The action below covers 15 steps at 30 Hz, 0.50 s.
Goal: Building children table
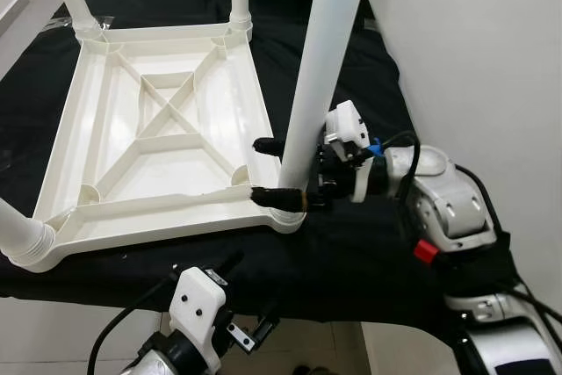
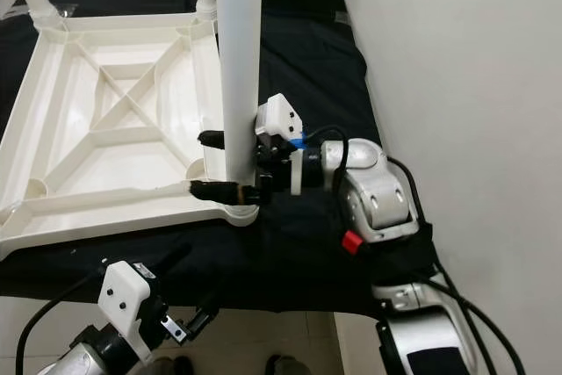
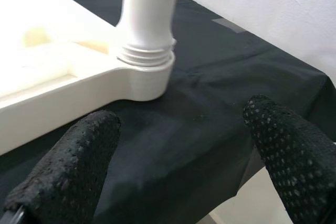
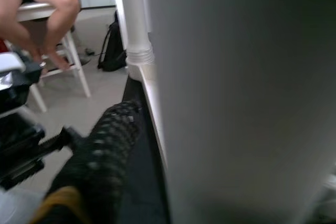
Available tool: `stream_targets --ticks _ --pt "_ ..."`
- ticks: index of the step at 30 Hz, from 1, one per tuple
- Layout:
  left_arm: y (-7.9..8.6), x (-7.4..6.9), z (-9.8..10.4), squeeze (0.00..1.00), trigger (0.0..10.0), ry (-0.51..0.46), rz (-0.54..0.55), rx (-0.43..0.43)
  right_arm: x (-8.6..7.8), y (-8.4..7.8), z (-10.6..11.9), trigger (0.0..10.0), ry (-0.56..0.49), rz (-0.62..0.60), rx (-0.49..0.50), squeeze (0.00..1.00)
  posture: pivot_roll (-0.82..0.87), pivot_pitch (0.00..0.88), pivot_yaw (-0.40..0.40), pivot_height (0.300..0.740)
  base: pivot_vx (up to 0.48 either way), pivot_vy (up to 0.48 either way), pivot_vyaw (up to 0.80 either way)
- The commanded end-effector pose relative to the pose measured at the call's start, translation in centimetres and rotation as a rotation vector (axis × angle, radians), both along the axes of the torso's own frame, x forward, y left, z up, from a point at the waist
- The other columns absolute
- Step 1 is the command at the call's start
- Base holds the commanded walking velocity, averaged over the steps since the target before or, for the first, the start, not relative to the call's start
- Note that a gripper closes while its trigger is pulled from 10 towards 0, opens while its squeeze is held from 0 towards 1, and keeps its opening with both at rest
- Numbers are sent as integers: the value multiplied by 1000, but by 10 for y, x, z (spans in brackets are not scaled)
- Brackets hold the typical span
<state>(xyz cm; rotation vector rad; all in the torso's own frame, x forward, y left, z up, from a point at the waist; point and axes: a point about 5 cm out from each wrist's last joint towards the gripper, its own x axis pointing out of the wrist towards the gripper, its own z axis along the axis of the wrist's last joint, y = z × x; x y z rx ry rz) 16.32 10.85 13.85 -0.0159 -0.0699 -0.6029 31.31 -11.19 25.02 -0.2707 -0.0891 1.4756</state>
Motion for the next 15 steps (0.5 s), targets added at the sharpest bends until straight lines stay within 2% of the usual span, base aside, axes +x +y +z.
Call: stream_targets --ticks 1,3,6,8,10,11,12,13,14,15 --pt "-2 -3 -2 0 10000 11 2 -4 -7 1 -9 0 40 71 -10 0 100 192 -78 740 0 0 0" --pt "-1 -3 -2 0 10000 12 -1 -5 -17 -6 -14 0 70 92 -7 0 89 200 -69 740 0 0 0" --pt "-1 -3 -2 0 10000 12 -2 -5 -20 -7 -16 0 78 96 -8 0 89 200 -69 740 0 0 0" --pt "0 -3 -2 0 10000 15 -4 -6 -32 -20 -25 0 129 56 6 0 75 207 -64 740 0 0 0" --pt "0 -3 -2 0 10000 15 -4 -6 -32 -20 -25 0 129 56 6 0 75 207 -64 740 0 0 0" --pt "1 -3 -2 0 10000 16 -4 -6 -37 -25 -28 0 150 39 15 0 73 205 -65 740 0 0 0" --pt "1 -2 -2 0 10000 17 -4 -5 -39 -27 -36 0 162 -80 47 0 65 207 -66 740 0 0 0" --pt "1 -2 -2 0 10000 17 -4 -5 -39 -27 -36 0 162 -80 47 0 65 207 -66 740 0 0 0" --pt "2 -2 -3 0 10000 18 -5 -5 -29 -25 -52 0 175 -379 49 0 59 205 -65 740 0 0 0" --pt "3 -1 -3 0 10000 19 -5 -4 -18 -34 -67 0 190 -806 47 0 52 209 -56 740 0 0 0"
